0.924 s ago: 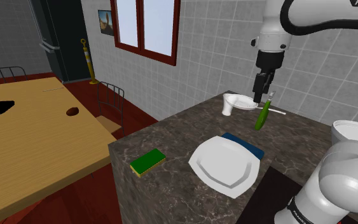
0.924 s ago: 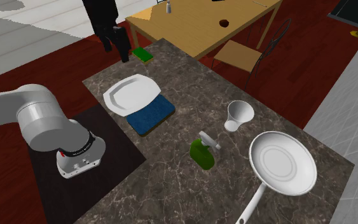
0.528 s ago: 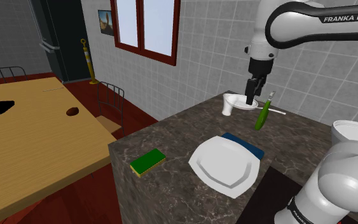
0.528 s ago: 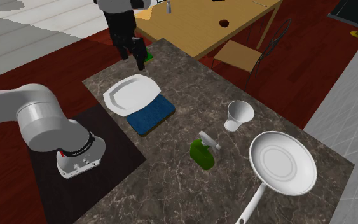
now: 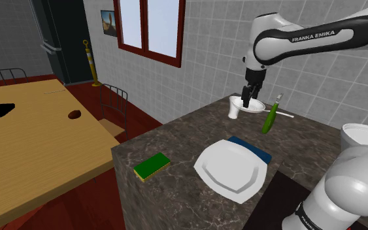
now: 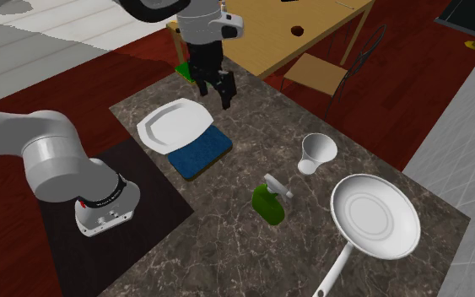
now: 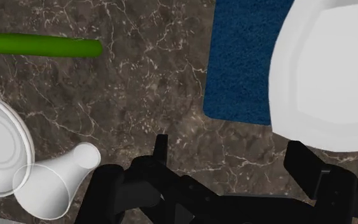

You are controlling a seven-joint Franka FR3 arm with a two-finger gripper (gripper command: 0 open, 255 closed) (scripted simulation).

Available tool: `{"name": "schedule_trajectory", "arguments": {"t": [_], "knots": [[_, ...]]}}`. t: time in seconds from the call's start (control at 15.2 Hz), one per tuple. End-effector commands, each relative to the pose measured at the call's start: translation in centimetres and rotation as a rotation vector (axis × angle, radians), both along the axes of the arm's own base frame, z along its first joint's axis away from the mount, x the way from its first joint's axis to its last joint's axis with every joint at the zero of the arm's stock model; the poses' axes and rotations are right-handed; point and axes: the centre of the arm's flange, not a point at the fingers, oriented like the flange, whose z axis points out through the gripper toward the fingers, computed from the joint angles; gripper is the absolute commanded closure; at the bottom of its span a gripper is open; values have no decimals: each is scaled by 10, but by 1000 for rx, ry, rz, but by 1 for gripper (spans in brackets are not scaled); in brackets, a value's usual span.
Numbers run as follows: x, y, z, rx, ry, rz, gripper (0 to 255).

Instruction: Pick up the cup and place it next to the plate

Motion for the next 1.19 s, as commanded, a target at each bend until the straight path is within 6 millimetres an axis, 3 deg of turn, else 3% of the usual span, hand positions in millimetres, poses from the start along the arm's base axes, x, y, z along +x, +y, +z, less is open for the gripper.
{"name": "schedule_trajectory", "arguments": {"t": [0.0,1.12], "knots": [[17,-12,-11,-12,-11,-6,0],[153,-146,-98,-111,-87,-66,0]]}}
